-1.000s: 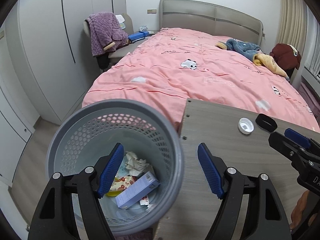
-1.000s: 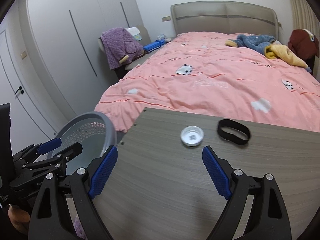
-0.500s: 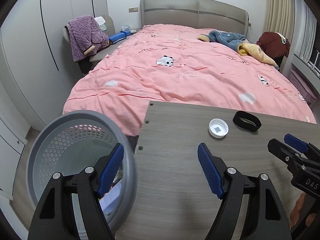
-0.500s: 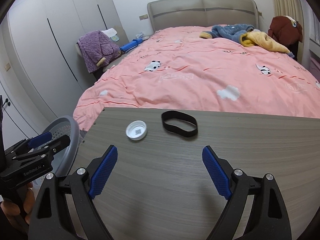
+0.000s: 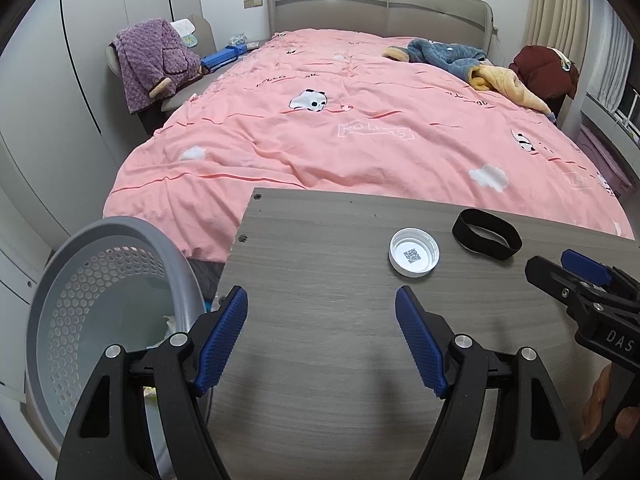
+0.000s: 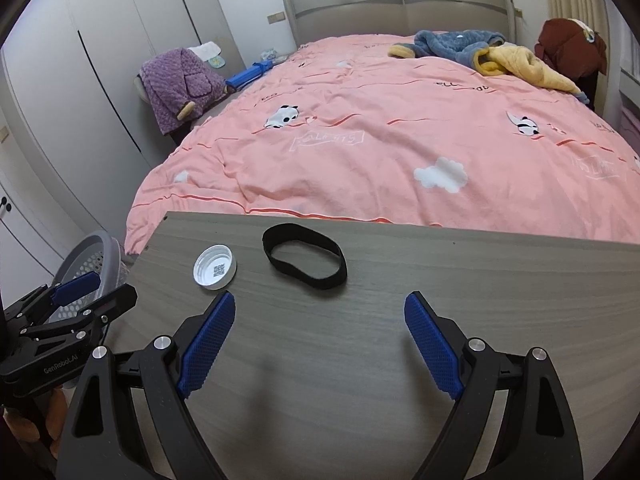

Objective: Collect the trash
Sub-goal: 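Reach the right tool to the black elastic band and close on it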

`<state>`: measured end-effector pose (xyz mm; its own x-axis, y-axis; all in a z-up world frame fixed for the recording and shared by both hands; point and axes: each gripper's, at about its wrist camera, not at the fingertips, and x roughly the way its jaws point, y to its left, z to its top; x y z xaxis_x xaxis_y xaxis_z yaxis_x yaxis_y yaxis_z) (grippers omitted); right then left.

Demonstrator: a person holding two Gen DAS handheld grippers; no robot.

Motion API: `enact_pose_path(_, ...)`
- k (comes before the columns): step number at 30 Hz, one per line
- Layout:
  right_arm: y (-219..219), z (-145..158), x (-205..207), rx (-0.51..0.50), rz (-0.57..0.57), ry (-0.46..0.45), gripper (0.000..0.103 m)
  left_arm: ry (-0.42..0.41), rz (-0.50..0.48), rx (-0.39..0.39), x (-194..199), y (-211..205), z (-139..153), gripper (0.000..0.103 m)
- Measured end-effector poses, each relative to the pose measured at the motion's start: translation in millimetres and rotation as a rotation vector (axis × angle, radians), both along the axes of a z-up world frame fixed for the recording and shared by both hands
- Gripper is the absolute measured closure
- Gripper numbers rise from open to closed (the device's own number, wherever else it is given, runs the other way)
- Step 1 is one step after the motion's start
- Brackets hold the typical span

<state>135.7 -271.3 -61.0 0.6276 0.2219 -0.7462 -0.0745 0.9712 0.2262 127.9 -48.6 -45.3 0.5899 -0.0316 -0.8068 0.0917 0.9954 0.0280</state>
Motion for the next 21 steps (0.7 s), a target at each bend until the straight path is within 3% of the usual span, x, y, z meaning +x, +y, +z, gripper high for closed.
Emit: enact_pose_path(21, 17.5, -22.3, 54.1, -0.145, 0.212, 0.044, 0.019, 0.014, 0.101, 0.017, 6.0, -17.1, -11.1, 0.03)
